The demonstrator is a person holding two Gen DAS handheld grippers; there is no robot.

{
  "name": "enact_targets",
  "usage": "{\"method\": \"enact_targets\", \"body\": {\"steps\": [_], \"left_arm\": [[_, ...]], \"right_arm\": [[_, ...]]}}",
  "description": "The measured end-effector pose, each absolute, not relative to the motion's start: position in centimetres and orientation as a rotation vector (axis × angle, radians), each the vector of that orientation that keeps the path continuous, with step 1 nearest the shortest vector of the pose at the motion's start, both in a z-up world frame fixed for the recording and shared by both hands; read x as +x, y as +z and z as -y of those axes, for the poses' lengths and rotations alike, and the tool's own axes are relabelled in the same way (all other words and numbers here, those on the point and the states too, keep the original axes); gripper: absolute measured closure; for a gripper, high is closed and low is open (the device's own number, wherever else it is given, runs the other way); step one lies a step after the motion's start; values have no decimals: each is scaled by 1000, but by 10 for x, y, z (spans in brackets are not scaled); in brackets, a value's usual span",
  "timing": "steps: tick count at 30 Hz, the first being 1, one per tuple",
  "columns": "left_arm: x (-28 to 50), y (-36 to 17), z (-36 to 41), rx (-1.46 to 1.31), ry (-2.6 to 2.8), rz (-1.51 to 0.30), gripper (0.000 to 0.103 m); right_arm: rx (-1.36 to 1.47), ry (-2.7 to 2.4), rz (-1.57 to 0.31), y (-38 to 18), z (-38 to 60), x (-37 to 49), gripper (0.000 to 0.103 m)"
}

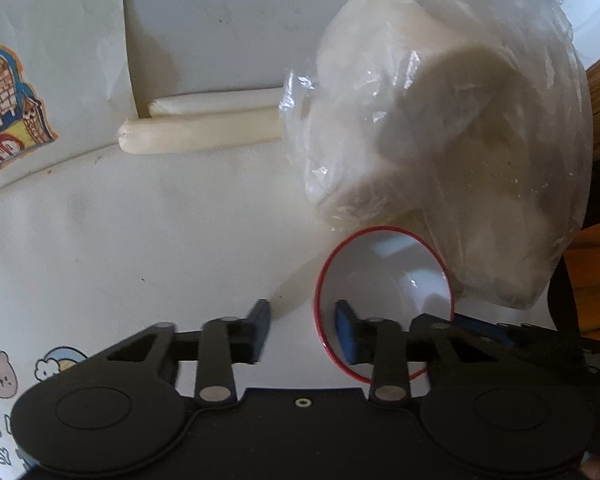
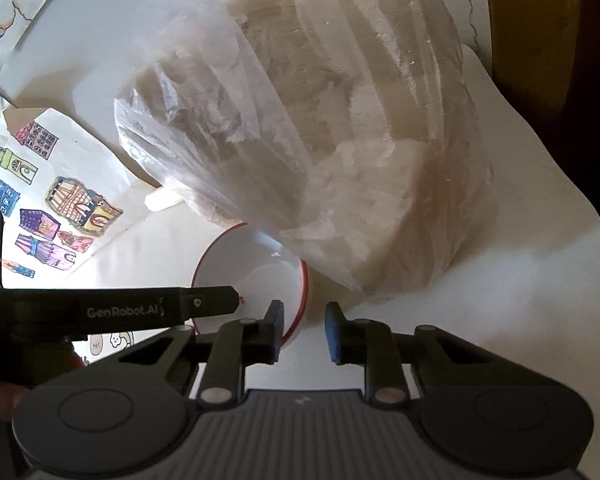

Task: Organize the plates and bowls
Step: 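Close both grippers on the small white bowl's rim, then lift the small white bowl with both grippers toward the nested bowls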

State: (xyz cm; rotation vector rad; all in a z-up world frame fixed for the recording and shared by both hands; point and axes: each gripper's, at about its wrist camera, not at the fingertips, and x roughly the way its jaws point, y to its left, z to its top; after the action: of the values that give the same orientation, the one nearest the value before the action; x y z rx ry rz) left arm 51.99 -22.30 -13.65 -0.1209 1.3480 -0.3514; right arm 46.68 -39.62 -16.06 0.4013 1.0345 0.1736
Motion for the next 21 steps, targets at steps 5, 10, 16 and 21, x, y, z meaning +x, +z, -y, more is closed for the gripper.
{"method": "enact_targets", "body": {"steps": [5, 10, 16, 21], "left_arm": [[514, -136, 224, -138, -383, -1349, 91], [510, -130, 226, -132, -389, -1337, 92], [505, -125, 227, -122, -402, -1330, 92], [494, -115, 229, -128, -406, -1322, 92]], "right_arm": [[411, 190, -1034, -160, 397, 467, 85], [401, 185, -1040, -159, 394, 467, 87], [399, 186, -1043, -157, 399, 457, 87], [402, 195, -1034, -154, 402, 448, 87]]}}
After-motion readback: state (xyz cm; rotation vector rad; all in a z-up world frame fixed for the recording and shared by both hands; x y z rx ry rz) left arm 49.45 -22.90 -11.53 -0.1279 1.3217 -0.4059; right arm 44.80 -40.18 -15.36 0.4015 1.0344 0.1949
